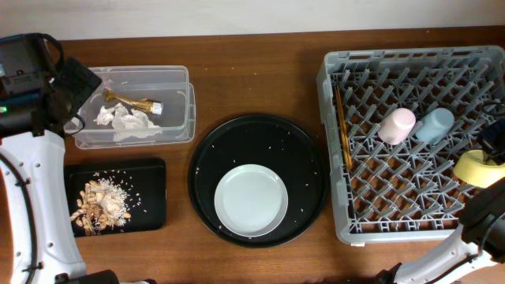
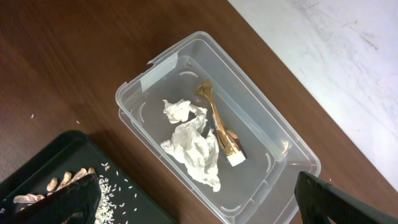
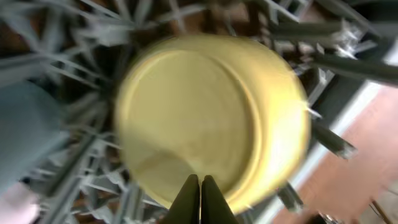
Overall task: Sort waste into correct bins and load items into the dishwasher rack
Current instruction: 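Lift the right gripper off the yellow bowl and withdraw it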
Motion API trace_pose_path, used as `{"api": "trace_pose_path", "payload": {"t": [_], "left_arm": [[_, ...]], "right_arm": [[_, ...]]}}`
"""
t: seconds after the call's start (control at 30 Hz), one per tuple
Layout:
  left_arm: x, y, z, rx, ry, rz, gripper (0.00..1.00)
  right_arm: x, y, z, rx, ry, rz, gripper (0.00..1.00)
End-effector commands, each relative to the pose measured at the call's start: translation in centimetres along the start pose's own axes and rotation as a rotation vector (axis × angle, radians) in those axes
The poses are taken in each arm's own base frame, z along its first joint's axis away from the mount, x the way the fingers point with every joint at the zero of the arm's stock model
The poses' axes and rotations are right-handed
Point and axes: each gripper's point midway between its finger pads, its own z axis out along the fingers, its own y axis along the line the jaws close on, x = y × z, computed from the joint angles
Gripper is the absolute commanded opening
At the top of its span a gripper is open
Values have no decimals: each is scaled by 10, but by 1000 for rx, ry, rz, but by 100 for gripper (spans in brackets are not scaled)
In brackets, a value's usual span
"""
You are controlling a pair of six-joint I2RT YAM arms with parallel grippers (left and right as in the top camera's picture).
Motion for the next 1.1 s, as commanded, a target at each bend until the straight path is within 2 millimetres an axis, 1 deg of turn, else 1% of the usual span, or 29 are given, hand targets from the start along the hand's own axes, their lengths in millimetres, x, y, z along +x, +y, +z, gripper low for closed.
{"api": "trace_pose_path", "payload": {"t": [0.0, 0.17, 0.27, 0.3, 0.37, 0.4, 0.43, 0.57, 0.6, 0.7, 0.8, 0.83, 0.87, 0.9, 0.93, 0.97, 1.03, 1.07], "left_arm": [[-2, 3, 2, -11, -4, -6, 99], [-2, 3, 2, -11, -4, -6, 99], [-2, 3, 2, -11, -4, -6, 99], [-2, 3, 2, -11, -4, -6, 99], [-2, 3, 2, -11, -4, -6, 99], [-2, 3, 2, -11, -4, -6, 99], [-2, 3, 2, -11, -4, -6, 99], [-2, 3, 2, -11, -4, -6, 99], [-2, 3, 2, -11, -4, -6, 99], [-2, 3, 2, -11, -4, -6, 100], [-2, 3, 2, -11, -4, -6, 99], [-2, 3, 2, -11, -4, -6, 99], [-2, 3, 2, -11, -4, -6, 99], [-2, 3, 2, -11, -4, -6, 99], [-2, 3, 2, -11, -4, -6, 99], [-2, 3, 2, -11, -4, -6, 99], [-2, 3, 2, -11, -4, -6, 99], [-2, 3, 2, -11, -4, -6, 99]], "right_arm": [[-1, -17, -1, 103, -13, 44, 4], [1, -39, -25, 204, -48, 163, 4], [1, -37, -25, 190, -44, 164, 4], [1, -31, -24, 154, -37, 152, 4], [-4, -3, -22, 2, -30, 31, 4], [-7, 2, -22, -24, -37, 9, 4], [-8, 3, -20, -25, -40, 10, 4], [-4, 1, -7, -3, -19, 9, 4], [-3, -7, -4, 42, -21, 39, 4], [3, -12, 5, 60, 4, 44, 5], [12, -20, 19, 78, 42, 45, 4], [15, -27, 20, 101, 57, 62, 4], [17, -37, 18, 145, 56, 110, 4], [18, -52, 13, 210, 48, 171, 4], [18, -63, 5, 248, 39, 221, 4], [18, -65, -1, 240, 34, 248, 4], [16, -58, -23, 154, 1, 268, 4], [16, -51, -37, 96, -23, 271, 4]]}}
